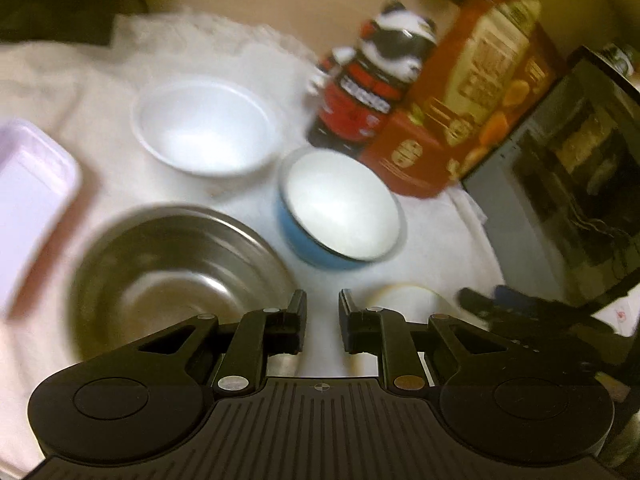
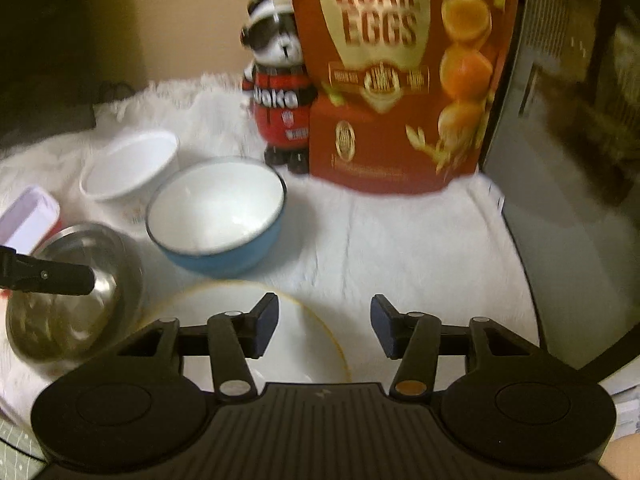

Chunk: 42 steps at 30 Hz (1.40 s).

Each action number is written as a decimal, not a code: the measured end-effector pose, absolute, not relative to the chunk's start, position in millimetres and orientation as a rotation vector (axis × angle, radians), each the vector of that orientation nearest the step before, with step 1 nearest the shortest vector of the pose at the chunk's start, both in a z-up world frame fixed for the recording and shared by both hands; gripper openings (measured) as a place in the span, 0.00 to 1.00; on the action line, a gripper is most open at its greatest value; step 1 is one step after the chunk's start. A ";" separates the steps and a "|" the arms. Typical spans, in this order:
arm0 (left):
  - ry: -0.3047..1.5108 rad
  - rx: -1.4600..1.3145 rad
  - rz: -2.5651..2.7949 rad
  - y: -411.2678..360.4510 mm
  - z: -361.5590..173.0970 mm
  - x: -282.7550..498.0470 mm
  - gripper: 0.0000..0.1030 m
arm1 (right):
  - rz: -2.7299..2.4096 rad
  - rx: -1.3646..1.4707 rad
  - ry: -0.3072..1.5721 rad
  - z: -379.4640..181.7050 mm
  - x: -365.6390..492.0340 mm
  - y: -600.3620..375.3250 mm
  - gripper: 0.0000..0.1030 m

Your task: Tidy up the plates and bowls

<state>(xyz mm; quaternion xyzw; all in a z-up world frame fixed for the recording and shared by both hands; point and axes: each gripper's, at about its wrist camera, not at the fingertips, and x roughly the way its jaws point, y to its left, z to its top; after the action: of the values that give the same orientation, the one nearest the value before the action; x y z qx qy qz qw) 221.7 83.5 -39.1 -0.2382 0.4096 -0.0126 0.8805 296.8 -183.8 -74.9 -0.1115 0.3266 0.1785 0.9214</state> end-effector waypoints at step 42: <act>1.100 -0.516 0.094 84.2 -99.0 384.7 0.31 | 0.566 0.006 1.124 -136.1 471.2 -109.6 0.35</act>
<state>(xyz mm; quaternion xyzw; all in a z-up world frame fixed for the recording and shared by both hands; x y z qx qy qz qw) 384.7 84.2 -99.0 -0.2424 0.5167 0.0440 0.8200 471.2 -109.6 -136.1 0.0028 0.5257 0.2649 0.8084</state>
